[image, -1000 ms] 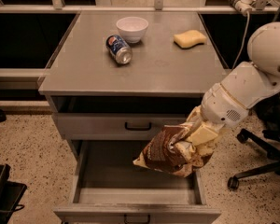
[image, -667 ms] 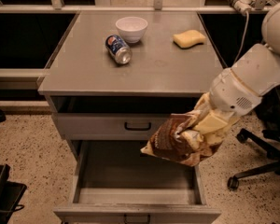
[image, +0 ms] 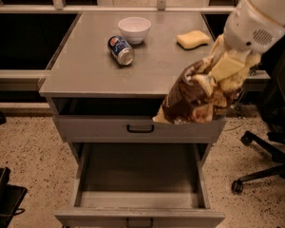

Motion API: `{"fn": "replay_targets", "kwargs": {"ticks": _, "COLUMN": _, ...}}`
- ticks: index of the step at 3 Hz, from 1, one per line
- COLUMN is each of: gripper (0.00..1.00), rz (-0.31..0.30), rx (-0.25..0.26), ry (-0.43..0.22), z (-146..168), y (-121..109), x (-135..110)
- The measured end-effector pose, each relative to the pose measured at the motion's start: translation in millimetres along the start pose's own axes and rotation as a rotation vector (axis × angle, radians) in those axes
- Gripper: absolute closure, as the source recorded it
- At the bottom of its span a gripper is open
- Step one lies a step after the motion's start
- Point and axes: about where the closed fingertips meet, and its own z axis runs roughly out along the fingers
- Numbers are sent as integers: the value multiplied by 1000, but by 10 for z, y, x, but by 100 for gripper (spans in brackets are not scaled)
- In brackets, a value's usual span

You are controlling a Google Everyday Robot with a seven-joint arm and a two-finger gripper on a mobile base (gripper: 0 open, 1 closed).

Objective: Pick brown chip bag from middle drawer and place on counter

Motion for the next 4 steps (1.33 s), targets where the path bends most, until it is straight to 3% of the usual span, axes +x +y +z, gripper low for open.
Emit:
{"fn": "replay_targets", "kwargs": {"ticks": 1, "gripper": 100, "rz": -30, "rx": 82, "ry": -34, "z": -290, "y": -178, "x": -203}}
{"fn": "replay_targets", "kwargs": {"ticks": 2, "gripper": 100, "rz": -29, "rx": 83, "ry": -34, "z": -291, "y": -178, "x": -203}}
{"fn": "replay_targets", "kwargs": {"ticks": 3, "gripper": 100, "rz": -49, "rx": 205, "ry": 5, "z": -623, "y": -418, "x": -222}}
{"fn": "replay_targets", "kwargs": {"ticks": 4, "gripper": 100, "rz": -99, "rx": 305, "ry": 74, "z": -920, "y": -860, "x": -278}}
